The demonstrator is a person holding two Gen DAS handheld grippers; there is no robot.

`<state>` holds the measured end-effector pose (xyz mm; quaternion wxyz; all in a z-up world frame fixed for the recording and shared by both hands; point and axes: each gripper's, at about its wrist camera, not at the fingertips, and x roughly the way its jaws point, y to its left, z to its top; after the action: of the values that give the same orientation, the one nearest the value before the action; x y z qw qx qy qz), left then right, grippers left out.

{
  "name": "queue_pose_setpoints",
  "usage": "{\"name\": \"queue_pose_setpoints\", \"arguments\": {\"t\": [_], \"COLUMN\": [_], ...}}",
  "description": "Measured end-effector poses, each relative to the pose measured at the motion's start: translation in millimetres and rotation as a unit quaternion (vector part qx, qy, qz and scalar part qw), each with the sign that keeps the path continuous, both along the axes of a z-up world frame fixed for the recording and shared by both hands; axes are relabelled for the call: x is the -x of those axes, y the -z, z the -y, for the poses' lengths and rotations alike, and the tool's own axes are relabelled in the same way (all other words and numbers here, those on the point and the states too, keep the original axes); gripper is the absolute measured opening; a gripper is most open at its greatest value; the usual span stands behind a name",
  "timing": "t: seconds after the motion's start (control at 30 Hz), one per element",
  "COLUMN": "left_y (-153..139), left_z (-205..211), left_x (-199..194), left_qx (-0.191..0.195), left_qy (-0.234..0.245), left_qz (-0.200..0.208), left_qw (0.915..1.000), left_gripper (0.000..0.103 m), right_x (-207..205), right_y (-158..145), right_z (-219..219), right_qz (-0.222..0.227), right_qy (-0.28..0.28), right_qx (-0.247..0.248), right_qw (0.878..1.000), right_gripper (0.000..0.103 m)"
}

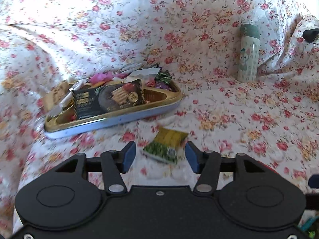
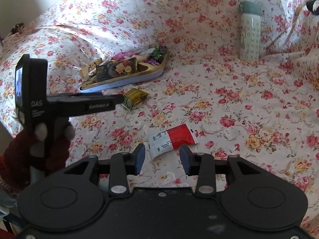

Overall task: Organize snacks
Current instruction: 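Withdraw both grippers and reach the left gripper to the yellow-green packet, then grasp the red-white packet with the right gripper while the left gripper closes on the yellow-green packet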

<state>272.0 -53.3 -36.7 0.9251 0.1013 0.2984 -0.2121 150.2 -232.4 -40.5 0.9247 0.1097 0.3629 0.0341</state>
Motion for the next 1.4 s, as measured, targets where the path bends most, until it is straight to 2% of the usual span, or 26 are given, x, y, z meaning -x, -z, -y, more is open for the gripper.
{"name": "queue_pose_setpoints", "arguments": {"t": [0.1,0.33,0.77,0.9,1.0,1.1,1.4], "left_y": [7,22,41,42,43,43,43], "left_z": [3,14,20,11,12,16,13], "left_x": [-12,-25,-43,-50,-49,-46,-48], "left_qx": [0.001,-0.031,0.015,0.043,0.040,0.024,0.031], "left_qy": [0.015,0.056,0.066,0.047,0.039,0.036,0.030], "left_qz": [0.003,0.028,-0.009,-0.026,-0.022,-0.012,-0.015], "left_qw": [0.9999,0.9975,0.9977,0.9976,0.9982,0.9990,0.9989], "left_gripper": [0.063,0.063,0.062,0.062,0.062,0.062,0.062], "right_x": [-8,-18,-38,-49,-62,-77,-119], "right_y": [5,12,20,27,32,30,31], "right_z": [-2,-9,-18,-18,-16,-16,-6], "right_qz": [-0.018,-0.037,-0.069,-0.079,-0.082,-0.076,-0.046], "right_qy": [0.004,0.000,-0.010,-0.006,0.002,0.004,0.017], "right_qx": [0.002,-0.011,-0.024,-0.030,-0.036,-0.024,0.055], "right_qw": [1.000,0.999,0.997,0.996,0.996,0.997,0.997], "right_gripper": [0.041,0.041,0.042,0.042,0.042,0.042,0.042]}}
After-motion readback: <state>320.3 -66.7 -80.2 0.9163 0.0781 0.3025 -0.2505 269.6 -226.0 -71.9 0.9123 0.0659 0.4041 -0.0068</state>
